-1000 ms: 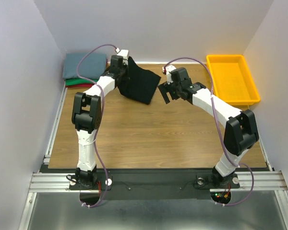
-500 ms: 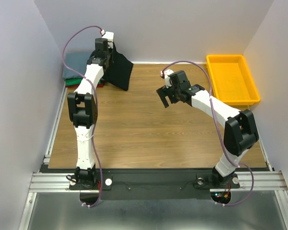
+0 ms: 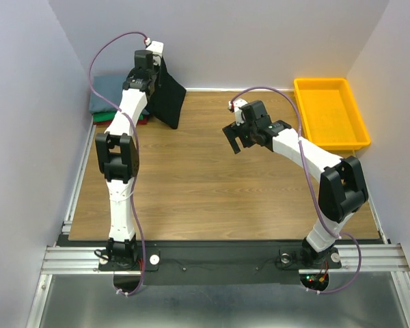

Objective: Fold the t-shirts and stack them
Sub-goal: Neatly place the folded tshirt to the corner

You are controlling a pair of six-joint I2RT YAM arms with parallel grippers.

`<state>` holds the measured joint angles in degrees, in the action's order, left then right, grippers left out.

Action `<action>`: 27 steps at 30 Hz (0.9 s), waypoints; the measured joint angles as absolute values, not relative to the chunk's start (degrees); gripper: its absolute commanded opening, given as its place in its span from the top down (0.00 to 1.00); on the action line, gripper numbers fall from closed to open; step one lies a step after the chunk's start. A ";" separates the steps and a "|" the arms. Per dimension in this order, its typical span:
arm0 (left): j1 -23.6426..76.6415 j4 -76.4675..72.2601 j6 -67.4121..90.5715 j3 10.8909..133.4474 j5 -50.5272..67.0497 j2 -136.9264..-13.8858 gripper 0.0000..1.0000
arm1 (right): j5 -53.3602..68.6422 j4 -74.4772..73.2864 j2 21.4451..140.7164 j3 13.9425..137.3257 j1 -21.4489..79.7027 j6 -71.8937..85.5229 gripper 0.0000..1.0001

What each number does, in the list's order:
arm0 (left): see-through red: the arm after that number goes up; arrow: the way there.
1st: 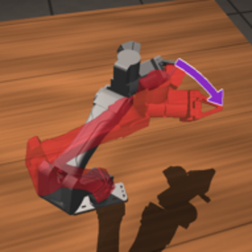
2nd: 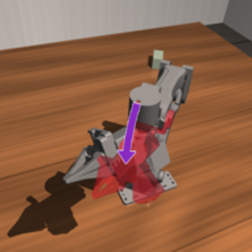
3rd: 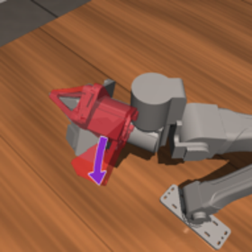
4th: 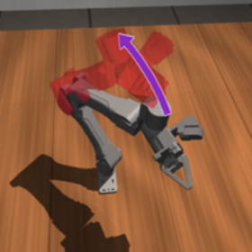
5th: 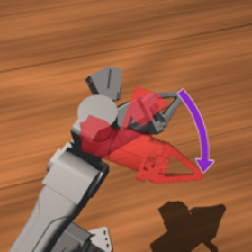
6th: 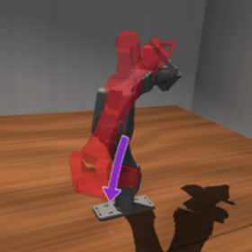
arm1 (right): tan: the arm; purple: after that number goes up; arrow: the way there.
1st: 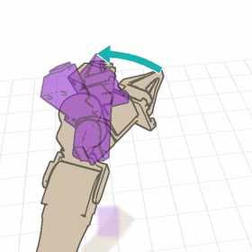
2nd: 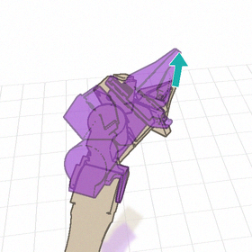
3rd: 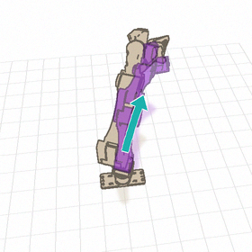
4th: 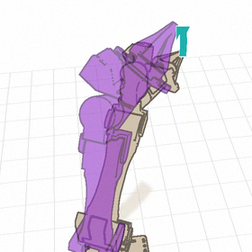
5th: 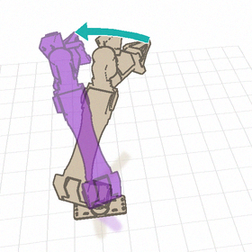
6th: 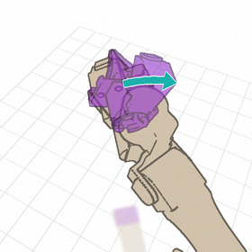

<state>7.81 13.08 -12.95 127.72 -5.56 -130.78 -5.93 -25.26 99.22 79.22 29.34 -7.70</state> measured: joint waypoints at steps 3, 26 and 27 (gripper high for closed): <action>7.75 13.47 -13.10 128.60 -5.61 -130.76 1.00 | -5.85 -25.26 99.22 79.22 29.34 -7.70 0.00; 6.66 13.63 -13.87 132.92 -5.93 -127.52 1.00 | -5.61 -25.26 99.22 79.22 29.34 -7.70 0.00; 6.63 13.63 -13.87 132.92 -5.93 -127.39 1.00 | -5.58 -25.26 99.22 79.22 29.34 -7.70 0.00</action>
